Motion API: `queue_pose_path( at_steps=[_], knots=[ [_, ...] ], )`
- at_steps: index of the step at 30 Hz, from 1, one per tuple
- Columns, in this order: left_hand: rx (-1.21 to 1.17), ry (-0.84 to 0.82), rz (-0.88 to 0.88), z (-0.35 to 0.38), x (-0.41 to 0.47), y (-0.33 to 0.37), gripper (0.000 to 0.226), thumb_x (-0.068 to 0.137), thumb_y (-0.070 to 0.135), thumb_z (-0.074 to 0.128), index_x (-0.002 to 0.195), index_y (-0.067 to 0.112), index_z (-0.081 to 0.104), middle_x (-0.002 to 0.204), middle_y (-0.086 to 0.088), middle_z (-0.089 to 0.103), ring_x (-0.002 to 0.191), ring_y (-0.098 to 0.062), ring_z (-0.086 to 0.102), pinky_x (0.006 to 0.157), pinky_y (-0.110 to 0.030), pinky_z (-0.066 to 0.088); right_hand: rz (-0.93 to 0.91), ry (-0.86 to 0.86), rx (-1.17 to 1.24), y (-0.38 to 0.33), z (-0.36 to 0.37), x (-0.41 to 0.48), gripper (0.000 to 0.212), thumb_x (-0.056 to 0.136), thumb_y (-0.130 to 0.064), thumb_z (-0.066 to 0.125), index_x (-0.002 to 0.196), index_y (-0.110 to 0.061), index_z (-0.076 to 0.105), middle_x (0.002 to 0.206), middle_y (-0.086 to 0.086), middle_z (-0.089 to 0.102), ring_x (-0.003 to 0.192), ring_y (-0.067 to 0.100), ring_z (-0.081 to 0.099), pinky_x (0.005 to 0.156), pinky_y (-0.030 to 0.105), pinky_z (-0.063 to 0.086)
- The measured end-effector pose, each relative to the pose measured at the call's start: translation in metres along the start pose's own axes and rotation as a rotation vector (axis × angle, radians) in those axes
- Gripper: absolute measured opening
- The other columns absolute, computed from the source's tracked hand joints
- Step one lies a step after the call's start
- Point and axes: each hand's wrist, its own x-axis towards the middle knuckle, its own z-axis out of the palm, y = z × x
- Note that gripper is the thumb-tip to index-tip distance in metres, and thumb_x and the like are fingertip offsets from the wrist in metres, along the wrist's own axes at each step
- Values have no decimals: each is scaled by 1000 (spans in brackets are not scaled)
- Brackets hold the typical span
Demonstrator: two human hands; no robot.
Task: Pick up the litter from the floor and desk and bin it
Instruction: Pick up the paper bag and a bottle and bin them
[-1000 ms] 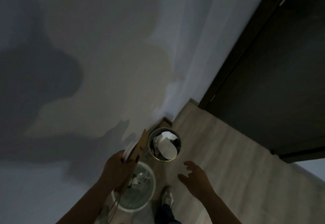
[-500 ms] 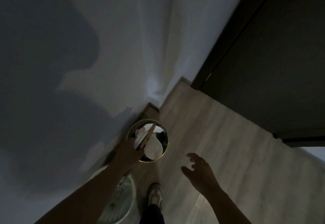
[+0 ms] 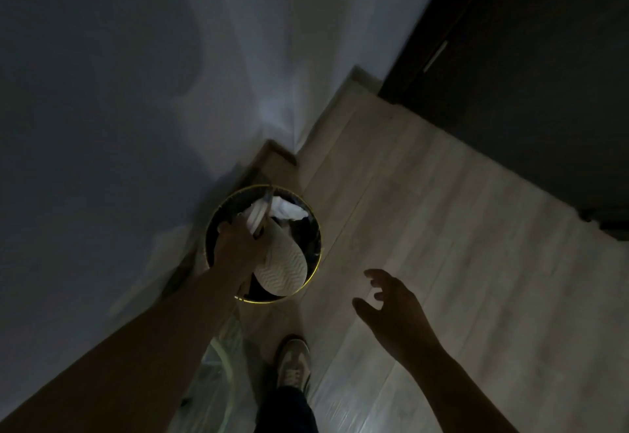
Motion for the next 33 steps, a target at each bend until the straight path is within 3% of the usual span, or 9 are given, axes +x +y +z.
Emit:
queue_pose_path(
  at_steps=[7,13,16,21,23,24,26,29,33],
  knots=[
    [-9,-2,-1,53,38,-17,67,90,31,60,141,1,30,134,-25,38,115,-40,48,90,-39,44,21,7,34,23,40,39,54,90,-34,63,139,-26,42,133,0,52,110,6,51,86,19,42],
    [-90,-181,-47,83,61,-30,120,76,42,75,150,11,-13,156,-20,6,140,-38,22,105,-40,33,23,1,42,32,58,53,54,90,-35,63,139,-25,42,133,2,53,114,10,52,88,21,42],
    [-161,-173,-41,83,57,-31,136,63,51,83,149,20,-18,158,-15,1,142,-37,18,108,-45,30,27,3,41,34,55,51,54,90,-36,63,139,-25,43,134,3,53,114,11,53,88,22,43],
    [-91,-112,-15,58,35,-29,93,76,53,70,145,8,28,140,-17,40,127,-35,43,93,-37,40,30,26,54,25,35,32,56,90,-33,64,140,-22,43,135,5,53,119,15,53,89,22,43],
    [5,-148,84,40,23,-29,41,83,36,67,101,-1,59,89,-12,58,93,-33,58,69,-29,40,21,43,52,19,25,20,55,90,-32,64,140,-22,43,133,5,54,110,13,54,85,21,41],
    [54,-153,125,32,14,-29,30,83,29,66,71,3,55,67,-8,50,76,-30,56,60,-28,35,17,51,50,15,20,12,54,90,-32,63,140,-22,43,132,5,54,103,10,54,83,20,41],
    [147,-167,185,19,-4,-28,44,84,23,64,53,10,36,54,-4,36,64,-26,47,59,-29,31,12,64,42,8,13,-6,54,91,-32,63,140,-23,42,131,5,53,94,8,51,80,19,40],
    [245,-182,255,-2,-38,-25,33,85,24,62,61,5,49,63,-9,52,75,-27,55,65,-31,39,13,91,21,-1,4,-40,55,91,-33,63,140,-22,41,131,6,53,99,10,53,81,20,41],
    [369,-232,410,-39,-97,-25,29,86,25,59,109,6,61,108,-11,65,104,-28,59,79,-30,44,5,126,-21,-16,-4,-103,57,90,-33,63,141,-21,41,132,6,53,88,7,52,79,18,41]
  ],
)
